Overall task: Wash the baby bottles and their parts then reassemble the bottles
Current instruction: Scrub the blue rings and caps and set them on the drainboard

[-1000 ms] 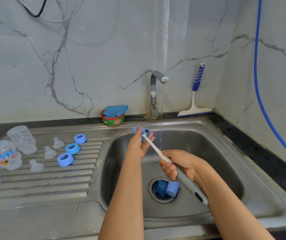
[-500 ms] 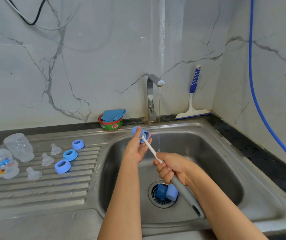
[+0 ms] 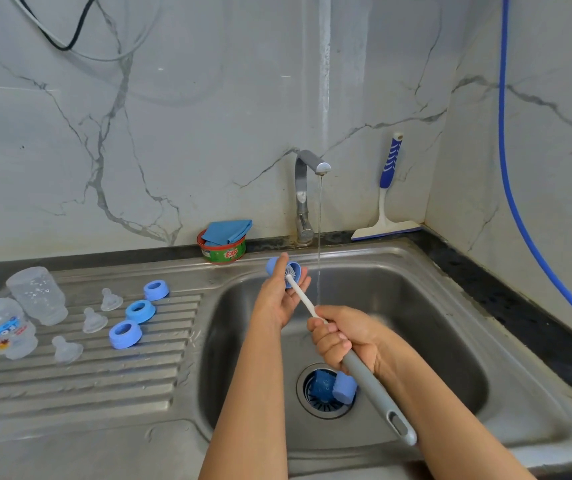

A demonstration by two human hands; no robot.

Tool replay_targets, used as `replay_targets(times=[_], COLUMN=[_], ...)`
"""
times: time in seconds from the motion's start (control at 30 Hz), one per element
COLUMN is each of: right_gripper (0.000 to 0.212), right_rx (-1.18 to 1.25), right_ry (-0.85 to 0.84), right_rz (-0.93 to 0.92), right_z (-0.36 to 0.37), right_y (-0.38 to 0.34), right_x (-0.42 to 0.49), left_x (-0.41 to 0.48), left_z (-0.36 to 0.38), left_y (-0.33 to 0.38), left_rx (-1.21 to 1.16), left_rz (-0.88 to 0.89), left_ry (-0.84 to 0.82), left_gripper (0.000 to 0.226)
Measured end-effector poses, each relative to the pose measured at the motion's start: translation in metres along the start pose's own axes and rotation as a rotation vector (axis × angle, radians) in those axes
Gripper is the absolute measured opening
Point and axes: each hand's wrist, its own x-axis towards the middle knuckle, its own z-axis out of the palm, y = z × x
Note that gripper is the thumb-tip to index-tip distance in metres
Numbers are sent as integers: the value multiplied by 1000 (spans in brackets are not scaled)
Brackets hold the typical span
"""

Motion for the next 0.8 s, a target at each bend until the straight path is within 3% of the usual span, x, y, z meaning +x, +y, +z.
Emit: replay_targets(times=[0.07, 0.2, 0.3, 0.37, 0.47, 0.63, 0.73, 0.8], right_gripper=[40, 32, 39, 36, 28, 36, 40, 40], right_rx=[-211, -1109, -1434, -1319, -947, -629, -470, -480], right_ry=[143, 607, 681, 619, 469, 253, 215, 274], right_rz=[-70, -334, -368, -293, -187, -99, -76, -96], right_z=[1, 1, -1, -5, -7, -6, -6, -6], right_y=[3, 11, 10, 10, 11, 7, 2, 0], right_x=[2, 10, 12, 13, 9, 1, 1, -1], left_x=[3, 6, 6, 7, 7, 11, 10, 7], left_z=[-3, 1, 5, 3, -2, -10, -8, -4], left_y=[-1, -8, -12, -11, -10, -1, 0, -2], left_rx=[98, 319, 234, 122, -19, -216, -241, -193], left_rz=[13, 96, 73, 25, -4, -7, -19, -24], left_ry=[27, 118, 123, 130, 126, 147, 106, 79], left_gripper=[27, 30, 36, 38, 36, 36, 25, 19])
